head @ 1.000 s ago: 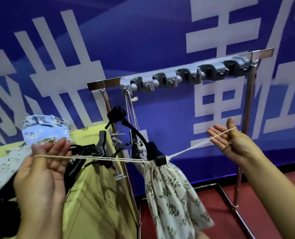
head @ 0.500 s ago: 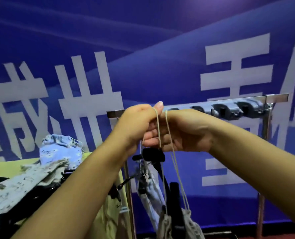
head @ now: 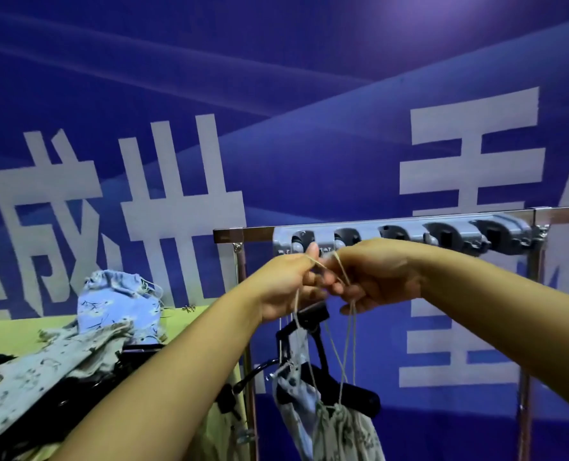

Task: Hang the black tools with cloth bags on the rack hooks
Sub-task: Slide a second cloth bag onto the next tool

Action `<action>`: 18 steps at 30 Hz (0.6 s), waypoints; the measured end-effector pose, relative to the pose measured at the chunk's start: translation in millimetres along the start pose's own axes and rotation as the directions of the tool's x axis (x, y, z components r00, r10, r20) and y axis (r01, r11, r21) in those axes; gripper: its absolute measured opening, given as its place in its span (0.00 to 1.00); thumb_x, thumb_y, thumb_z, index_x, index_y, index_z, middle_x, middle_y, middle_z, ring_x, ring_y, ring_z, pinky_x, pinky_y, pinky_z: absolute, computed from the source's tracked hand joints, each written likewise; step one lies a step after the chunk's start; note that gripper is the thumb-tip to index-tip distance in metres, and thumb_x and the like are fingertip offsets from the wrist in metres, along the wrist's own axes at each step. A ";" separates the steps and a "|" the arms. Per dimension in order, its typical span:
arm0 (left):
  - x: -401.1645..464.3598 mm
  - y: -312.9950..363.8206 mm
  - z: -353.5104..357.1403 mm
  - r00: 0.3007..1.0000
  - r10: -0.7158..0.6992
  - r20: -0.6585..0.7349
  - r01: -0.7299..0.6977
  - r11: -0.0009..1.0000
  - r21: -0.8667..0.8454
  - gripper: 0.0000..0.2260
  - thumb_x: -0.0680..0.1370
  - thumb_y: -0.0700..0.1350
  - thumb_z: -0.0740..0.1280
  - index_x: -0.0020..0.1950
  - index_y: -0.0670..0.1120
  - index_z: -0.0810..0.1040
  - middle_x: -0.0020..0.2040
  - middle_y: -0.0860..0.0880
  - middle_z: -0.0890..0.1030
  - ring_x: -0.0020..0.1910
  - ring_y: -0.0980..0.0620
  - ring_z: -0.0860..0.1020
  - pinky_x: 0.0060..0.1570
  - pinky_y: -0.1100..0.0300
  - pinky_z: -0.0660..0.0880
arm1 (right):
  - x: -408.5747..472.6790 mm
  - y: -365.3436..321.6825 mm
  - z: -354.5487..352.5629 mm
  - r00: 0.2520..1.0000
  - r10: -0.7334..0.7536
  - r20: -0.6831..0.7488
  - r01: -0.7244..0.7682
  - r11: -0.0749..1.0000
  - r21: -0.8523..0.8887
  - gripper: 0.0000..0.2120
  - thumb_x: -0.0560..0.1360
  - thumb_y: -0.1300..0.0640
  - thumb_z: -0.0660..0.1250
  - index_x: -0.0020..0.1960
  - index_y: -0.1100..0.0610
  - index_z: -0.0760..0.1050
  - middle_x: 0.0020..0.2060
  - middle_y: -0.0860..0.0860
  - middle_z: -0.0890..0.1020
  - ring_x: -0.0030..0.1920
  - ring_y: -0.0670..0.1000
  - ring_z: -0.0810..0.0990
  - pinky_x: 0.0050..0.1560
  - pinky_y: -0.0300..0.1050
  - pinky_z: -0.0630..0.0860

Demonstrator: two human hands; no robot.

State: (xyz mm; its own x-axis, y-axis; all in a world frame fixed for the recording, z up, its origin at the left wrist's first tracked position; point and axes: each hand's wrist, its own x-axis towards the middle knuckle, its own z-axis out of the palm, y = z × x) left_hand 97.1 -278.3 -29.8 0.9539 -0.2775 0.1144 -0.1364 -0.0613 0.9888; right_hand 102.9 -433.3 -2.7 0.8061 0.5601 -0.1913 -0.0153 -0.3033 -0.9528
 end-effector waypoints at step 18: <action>69.6 -48.9 4.3 0.812 0.338 -0.476 -0.091 0.878 0.470 0.08 0.74 0.38 0.62 0.44 0.49 0.78 0.34 0.51 0.75 0.34 0.50 0.73 0.37 0.60 0.69 | 89.3 35.9 -23.5 0.670 -0.168 -0.723 0.260 0.965 0.016 0.16 0.76 0.60 0.64 0.30 0.58 0.67 0.19 0.54 0.66 0.19 0.50 0.64 0.21 0.35 0.58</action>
State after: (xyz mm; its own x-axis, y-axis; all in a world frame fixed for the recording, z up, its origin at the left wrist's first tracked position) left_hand 169.1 -298.7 -70.6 0.8554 0.2103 0.4734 -0.3319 -0.4791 0.8126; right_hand 188.3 -412.4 -48.4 0.9705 -0.1307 0.2028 0.1854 -0.1343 -0.9734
